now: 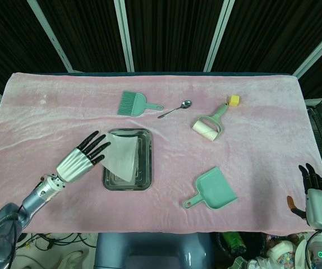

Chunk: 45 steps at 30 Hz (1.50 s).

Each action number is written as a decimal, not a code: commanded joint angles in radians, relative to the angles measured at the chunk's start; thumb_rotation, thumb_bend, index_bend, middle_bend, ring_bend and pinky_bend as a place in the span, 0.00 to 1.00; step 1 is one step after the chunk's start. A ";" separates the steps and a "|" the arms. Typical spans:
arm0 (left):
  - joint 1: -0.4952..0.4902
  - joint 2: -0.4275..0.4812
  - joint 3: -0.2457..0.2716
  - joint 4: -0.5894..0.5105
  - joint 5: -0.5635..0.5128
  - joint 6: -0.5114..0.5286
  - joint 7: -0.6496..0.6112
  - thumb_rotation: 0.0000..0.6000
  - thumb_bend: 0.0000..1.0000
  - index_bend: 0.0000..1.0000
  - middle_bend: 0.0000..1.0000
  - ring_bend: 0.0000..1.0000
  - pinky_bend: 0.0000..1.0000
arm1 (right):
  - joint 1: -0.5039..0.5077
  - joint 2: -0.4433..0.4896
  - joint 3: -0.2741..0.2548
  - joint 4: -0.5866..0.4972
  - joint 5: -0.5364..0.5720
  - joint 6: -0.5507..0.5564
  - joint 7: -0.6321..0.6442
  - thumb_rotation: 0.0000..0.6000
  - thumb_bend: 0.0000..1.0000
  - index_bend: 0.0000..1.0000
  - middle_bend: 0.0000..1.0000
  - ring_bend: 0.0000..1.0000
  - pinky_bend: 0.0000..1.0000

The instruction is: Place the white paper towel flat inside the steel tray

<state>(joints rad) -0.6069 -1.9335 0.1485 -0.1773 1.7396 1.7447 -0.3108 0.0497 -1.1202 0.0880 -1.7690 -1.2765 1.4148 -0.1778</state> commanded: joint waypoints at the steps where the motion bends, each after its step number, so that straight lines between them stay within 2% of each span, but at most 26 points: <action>1: 0.051 -0.009 0.037 0.021 0.028 -0.017 0.013 1.00 0.46 0.59 0.23 0.00 0.09 | 0.000 0.000 -0.001 0.000 0.000 -0.001 0.000 1.00 0.28 0.08 0.02 0.12 0.14; 5: 0.082 -0.022 0.040 0.027 0.023 -0.054 0.008 1.00 0.46 0.59 0.23 0.00 0.09 | 0.000 0.001 0.001 -0.001 0.003 -0.001 0.002 1.00 0.28 0.08 0.02 0.12 0.14; 11: 0.110 -0.057 0.014 0.020 -0.012 -0.129 -0.006 1.00 0.45 0.59 0.22 0.00 0.08 | 0.000 0.001 0.001 -0.002 0.004 -0.001 0.002 1.00 0.28 0.08 0.02 0.12 0.14; 19: 0.113 -0.101 -0.037 0.004 -0.068 -0.224 0.074 1.00 0.45 0.59 0.21 0.00 0.07 | 0.001 0.003 0.000 -0.002 0.004 -0.003 0.004 1.00 0.28 0.08 0.02 0.12 0.14; 25: 0.099 -0.134 -0.070 -0.021 -0.099 -0.252 0.131 1.00 0.44 0.59 0.21 0.00 0.07 | 0.002 0.004 -0.001 -0.002 0.003 -0.005 0.004 1.00 0.28 0.08 0.02 0.12 0.14; 34: 0.081 -0.159 -0.098 -0.107 -0.121 -0.266 0.160 1.00 0.44 0.59 0.21 0.00 0.06 | 0.002 0.005 -0.002 -0.002 0.000 -0.005 0.006 1.00 0.28 0.08 0.02 0.12 0.14; 45: 0.102 -0.133 -0.133 -0.291 -0.160 -0.306 0.306 1.00 0.43 0.59 0.21 0.00 0.04 | 0.001 0.007 -0.003 -0.004 0.003 -0.007 0.009 1.00 0.28 0.08 0.02 0.12 0.14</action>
<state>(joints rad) -0.5092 -2.0766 0.0251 -0.4301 1.5907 1.4532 -0.0428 0.0512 -1.1130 0.0854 -1.7731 -1.2738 1.4080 -0.1685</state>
